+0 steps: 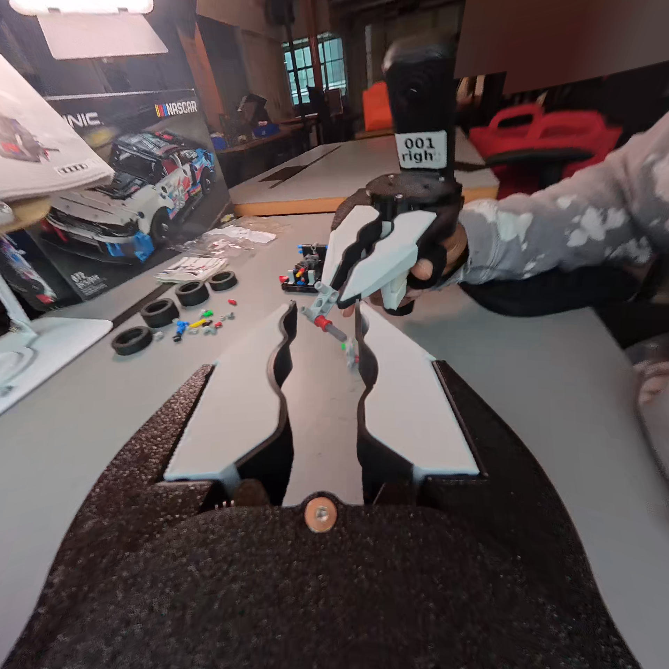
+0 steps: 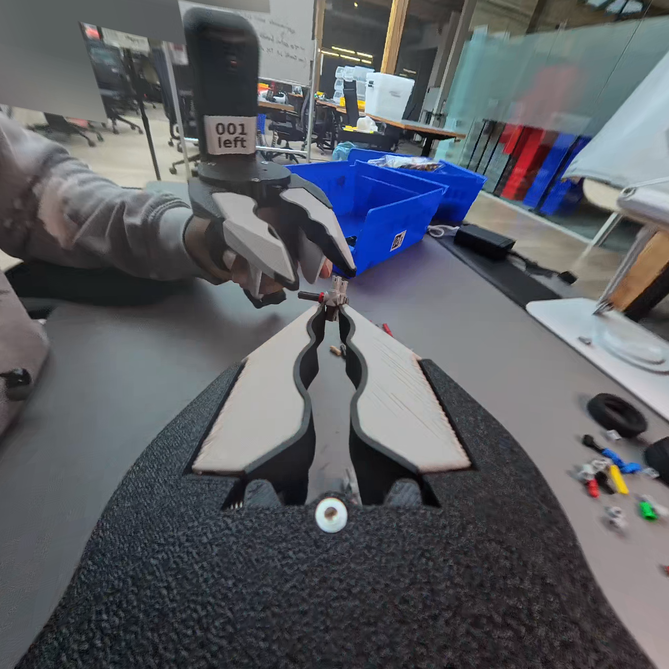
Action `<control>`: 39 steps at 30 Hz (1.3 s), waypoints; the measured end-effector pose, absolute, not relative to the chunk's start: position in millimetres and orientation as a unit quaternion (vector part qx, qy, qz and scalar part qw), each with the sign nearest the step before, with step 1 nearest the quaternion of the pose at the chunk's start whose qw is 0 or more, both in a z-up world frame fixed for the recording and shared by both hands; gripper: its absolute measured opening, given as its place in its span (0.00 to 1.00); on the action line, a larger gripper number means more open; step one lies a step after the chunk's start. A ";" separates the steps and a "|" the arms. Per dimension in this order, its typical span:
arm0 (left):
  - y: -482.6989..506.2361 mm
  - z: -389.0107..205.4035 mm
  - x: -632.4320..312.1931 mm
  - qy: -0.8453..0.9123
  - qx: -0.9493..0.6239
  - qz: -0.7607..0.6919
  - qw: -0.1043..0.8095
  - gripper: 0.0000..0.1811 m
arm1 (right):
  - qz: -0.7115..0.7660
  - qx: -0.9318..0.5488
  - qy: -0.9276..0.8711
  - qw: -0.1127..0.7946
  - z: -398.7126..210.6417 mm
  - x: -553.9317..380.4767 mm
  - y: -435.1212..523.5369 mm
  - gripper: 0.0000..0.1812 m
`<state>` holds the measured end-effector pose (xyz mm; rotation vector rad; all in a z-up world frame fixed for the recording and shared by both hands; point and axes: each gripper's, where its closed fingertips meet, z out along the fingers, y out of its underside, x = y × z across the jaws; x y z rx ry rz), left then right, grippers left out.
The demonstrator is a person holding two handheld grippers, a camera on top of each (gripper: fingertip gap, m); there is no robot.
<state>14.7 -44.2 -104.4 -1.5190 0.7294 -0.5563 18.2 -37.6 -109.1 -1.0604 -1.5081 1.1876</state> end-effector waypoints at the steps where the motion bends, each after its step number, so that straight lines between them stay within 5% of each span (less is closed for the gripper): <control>1: -43.9 -102.0 11.4 0.295 -0.667 -0.288 0.621 0.18 | 0.457 -0.404 -0.623 0.489 -104.7 20.3 -38.4 0.04; 7: -63.4 -99.9 17.9 0.265 -0.654 -0.502 0.499 0.17 | 0.400 -0.281 -0.692 0.531 -99.2 31.1 -67.5 0.04; 12: -82.1 -105.5 34.9 0.336 -0.649 -0.483 0.483 0.13 | 0.380 -0.238 -0.723 0.525 -95.8 38.2 -82.6 0.04; 25: -66.0 -107.0 40.0 0.365 -0.659 -0.328 0.570 0.04 | 0.383 -0.263 -0.704 0.537 -92.2 37.4 -79.1 0.06; 31: -47.2 -119.5 21.6 0.382 -0.691 -0.174 0.588 0.03 | 0.436 -0.359 -0.683 0.463 -98.5 34.5 -66.9 0.17; 35: -36.9 -137.8 10.9 0.407 -0.715 -0.061 0.565 0.04 | 0.428 -0.461 -0.646 0.433 -111.8 21.0 -50.8 0.11; 39: -28.9 -148.6 1.8 0.425 -0.723 0.042 0.543 0.04 | 0.456 -0.570 -0.587 0.350 -133.7 8.5 -43.5 0.17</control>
